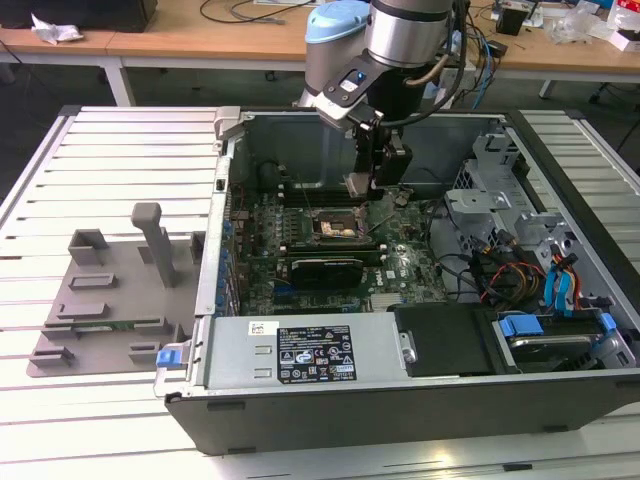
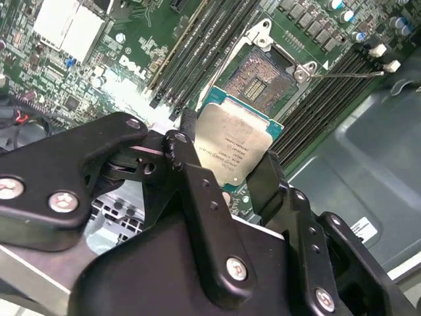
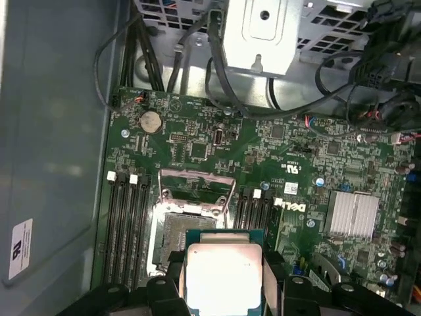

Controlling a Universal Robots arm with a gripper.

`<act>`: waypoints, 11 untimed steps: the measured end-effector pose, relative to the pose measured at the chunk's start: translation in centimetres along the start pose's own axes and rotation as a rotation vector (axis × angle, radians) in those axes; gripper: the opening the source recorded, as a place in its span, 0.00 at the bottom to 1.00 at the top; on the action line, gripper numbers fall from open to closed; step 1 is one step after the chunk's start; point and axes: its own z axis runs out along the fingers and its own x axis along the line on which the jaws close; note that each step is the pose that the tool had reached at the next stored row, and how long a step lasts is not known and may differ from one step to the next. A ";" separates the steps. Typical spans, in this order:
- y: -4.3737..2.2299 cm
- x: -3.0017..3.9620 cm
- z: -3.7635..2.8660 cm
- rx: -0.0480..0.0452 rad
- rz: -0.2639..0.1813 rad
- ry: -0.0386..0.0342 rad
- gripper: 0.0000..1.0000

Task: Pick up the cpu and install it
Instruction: 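Place the cpu into insertion slot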

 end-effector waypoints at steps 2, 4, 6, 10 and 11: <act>0.00 0.00 0.00 0.0002 0.005 0.0002 0.55; 0.00 0.00 0.00 0.0002 0.005 0.0002 0.55; 0.00 -0.01 0.01 0.0002 0.005 0.0002 0.55; 0.00 0.01 0.23 0.0002 0.005 0.0003 0.55; 0.00 0.01 0.31 0.0002 0.005 0.0002 0.55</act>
